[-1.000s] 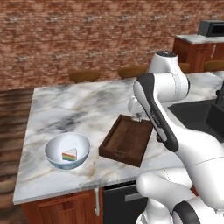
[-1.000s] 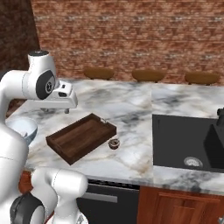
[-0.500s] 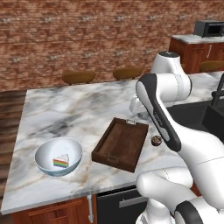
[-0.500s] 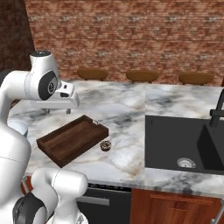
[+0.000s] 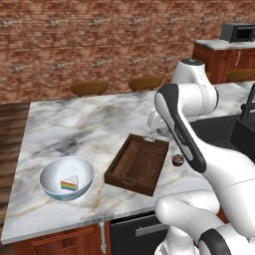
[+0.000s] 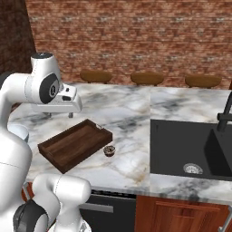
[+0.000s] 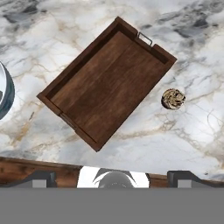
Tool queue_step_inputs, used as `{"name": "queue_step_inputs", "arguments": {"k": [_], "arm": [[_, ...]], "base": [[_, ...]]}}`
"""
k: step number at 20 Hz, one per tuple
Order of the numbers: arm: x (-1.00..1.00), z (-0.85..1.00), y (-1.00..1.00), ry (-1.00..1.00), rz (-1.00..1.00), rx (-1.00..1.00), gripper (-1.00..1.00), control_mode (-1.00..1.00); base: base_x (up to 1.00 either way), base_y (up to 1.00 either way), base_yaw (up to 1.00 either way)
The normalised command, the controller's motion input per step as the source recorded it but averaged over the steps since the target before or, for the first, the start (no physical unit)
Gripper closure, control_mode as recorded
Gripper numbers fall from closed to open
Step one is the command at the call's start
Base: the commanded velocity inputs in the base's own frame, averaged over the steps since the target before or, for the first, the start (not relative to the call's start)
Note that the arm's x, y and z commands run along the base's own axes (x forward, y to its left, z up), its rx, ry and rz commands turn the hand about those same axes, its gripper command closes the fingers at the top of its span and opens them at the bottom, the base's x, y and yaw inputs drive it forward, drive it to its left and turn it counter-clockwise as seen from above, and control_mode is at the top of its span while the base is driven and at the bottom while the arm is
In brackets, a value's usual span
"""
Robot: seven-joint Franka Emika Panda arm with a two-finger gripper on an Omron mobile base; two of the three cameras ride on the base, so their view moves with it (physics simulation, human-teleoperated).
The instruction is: Place the bowl with cake and the cupcake onto the tray.
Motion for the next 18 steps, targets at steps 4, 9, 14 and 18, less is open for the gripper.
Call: {"name": "queue_step_inputs", "arguments": {"k": [4,9,14,18], "arm": [[0.0,0.0,0.0,0.0,0.0,0.0,-1.0,1.0],[0.0,0.0,0.0,0.0,0.0,0.0,-1.0,-1.0],[0.12,-0.07,0.3,0.02,0.0,0.0,-1.0,-1.0],[0.03,-0.31,0.1,-0.01,0.0,0.12,-1.0,-1.0]], "base": [[0.0,0.0,0.0],[0.0,0.0,0.0],[0.0,0.0,0.0],[0.0,0.0,0.0]]}}
